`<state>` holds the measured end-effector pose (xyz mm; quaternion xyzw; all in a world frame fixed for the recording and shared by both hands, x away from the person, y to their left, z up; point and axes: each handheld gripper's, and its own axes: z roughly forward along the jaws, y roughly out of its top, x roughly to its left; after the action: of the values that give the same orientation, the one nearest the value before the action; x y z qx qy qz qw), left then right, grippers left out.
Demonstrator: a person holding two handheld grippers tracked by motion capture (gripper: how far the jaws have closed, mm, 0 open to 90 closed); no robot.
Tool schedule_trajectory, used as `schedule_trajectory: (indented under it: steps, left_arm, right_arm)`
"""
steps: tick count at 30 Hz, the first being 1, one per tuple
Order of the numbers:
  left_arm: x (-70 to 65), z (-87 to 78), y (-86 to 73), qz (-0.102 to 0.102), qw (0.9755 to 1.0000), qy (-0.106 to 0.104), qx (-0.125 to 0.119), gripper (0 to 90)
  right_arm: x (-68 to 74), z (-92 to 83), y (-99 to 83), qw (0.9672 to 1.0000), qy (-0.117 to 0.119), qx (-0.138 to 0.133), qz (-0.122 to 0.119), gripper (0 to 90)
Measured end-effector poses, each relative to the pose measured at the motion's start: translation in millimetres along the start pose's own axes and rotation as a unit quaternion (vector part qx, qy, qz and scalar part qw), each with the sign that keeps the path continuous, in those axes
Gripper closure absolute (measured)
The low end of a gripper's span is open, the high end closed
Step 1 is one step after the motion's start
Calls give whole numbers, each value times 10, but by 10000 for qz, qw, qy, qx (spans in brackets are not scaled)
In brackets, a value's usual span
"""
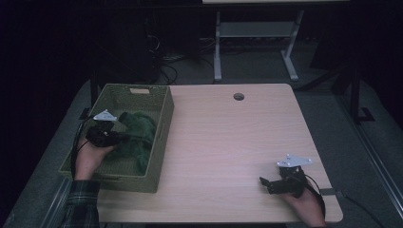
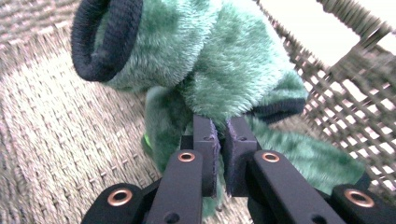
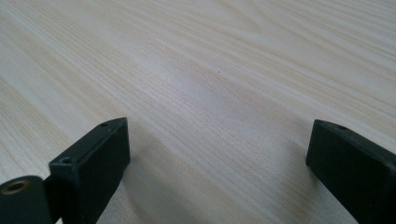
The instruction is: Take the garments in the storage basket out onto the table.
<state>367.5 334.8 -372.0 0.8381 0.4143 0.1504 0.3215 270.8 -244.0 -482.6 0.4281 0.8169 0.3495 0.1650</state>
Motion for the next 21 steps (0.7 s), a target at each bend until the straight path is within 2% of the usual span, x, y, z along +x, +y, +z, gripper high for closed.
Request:
schedule_trajectory:
  steps: [6,7,13,21]
  left_arm:
    - [-46,-152,75,-23,9994,1,-349,854]
    - [-48,-177,91,30,9993,14,-368,856]
    - [-65,-311,188,27,9985,-15,-541,862]
    - [-54,-528,341,40,9963,-107,-856,863]
  right_arm:
    - [0,0,0,10000,0,0,0,61]
    - [0,0,0,10000,0,1,1,60]
    - [0,0,0,10000,0,0,1,60]
    - [0,0,0,10000,1,0,0,60]
